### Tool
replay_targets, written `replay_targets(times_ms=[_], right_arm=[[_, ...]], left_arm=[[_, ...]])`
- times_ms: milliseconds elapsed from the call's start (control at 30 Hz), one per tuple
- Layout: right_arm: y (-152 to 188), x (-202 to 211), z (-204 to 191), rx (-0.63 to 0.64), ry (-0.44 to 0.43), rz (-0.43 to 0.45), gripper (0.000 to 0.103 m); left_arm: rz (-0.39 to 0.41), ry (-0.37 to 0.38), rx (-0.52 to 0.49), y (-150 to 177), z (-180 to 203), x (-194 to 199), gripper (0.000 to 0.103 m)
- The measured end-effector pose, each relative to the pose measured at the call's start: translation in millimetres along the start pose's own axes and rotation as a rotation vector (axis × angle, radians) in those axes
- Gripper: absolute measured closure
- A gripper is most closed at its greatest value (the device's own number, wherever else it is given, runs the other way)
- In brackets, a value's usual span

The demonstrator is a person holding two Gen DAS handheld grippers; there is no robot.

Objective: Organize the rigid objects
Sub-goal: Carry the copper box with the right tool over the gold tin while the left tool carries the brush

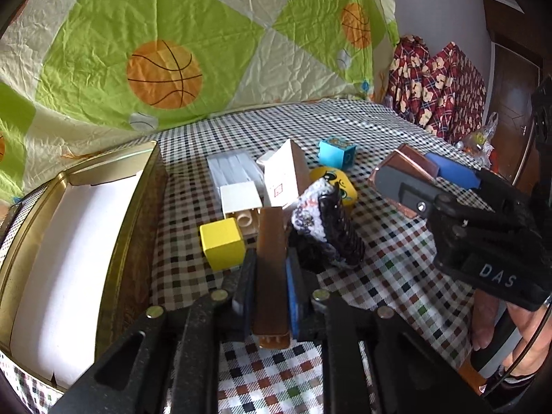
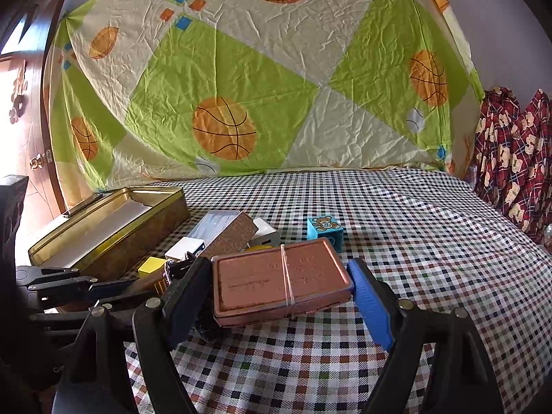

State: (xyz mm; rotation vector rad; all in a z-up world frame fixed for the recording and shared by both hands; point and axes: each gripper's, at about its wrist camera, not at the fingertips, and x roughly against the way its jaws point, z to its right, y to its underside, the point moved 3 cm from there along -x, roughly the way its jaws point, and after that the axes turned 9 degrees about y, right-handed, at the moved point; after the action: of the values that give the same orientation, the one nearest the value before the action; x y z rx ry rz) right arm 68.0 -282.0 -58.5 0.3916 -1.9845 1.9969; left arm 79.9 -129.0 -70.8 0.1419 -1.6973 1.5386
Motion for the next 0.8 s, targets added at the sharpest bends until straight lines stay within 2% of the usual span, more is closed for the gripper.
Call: replay_targets(times_ms=[433, 800], right_arm=[[0, 11, 0, 0.0, 0.006, 0.059, 0.021], [0, 18, -1, 0.003, 0.016, 0.103, 0.021]], left_arm=[[0.17, -0.07, -0.003, -2, -2, 24, 0.089], [0.248, -0.094, 0.009, 0, -6, 36, 0.089]])
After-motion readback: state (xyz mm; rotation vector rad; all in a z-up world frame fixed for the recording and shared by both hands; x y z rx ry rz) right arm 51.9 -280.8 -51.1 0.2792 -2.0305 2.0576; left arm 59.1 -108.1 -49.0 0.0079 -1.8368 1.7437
